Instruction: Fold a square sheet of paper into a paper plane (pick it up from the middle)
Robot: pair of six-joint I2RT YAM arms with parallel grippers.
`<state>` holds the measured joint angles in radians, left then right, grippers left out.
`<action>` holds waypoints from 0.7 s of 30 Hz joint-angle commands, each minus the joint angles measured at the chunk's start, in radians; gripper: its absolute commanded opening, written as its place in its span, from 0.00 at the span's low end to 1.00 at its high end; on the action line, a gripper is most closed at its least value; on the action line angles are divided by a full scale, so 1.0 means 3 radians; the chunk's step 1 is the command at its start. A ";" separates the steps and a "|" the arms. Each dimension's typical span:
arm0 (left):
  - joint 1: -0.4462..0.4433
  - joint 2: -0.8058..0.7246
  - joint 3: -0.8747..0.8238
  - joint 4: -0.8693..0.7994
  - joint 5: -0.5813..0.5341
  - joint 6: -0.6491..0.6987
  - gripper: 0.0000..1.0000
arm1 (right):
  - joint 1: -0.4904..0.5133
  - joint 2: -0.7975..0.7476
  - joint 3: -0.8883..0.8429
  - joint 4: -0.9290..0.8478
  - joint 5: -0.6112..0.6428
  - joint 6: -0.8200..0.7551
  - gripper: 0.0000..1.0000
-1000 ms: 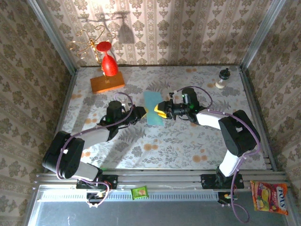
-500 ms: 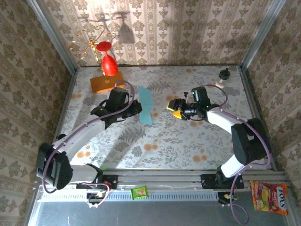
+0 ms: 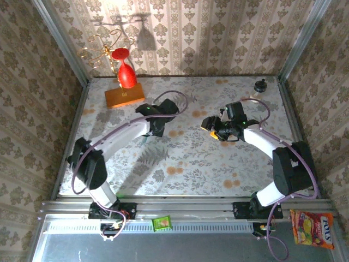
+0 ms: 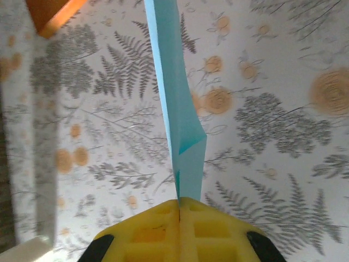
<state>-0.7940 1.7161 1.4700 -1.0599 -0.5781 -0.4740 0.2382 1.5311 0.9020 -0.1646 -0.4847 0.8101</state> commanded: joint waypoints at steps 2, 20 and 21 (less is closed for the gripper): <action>-0.0191 0.0470 0.0347 -0.0502 -0.0569 0.0018 0.06 | -0.0055 -0.0095 -0.0089 0.0014 0.0106 0.0130 0.70; -0.0041 0.0196 -0.0230 0.1139 0.1502 -0.0063 0.45 | -0.0138 -0.0144 -0.0247 0.0019 0.0247 0.0246 0.68; 0.0022 0.0103 -0.0323 0.1218 0.1569 -0.0108 0.48 | -0.0122 -0.0128 -0.0225 0.0017 0.0230 0.0225 0.67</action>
<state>-0.8360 1.8427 1.4151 -0.7921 -0.2264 -0.4736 0.1947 1.4929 0.8196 -0.1604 -0.4175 0.8890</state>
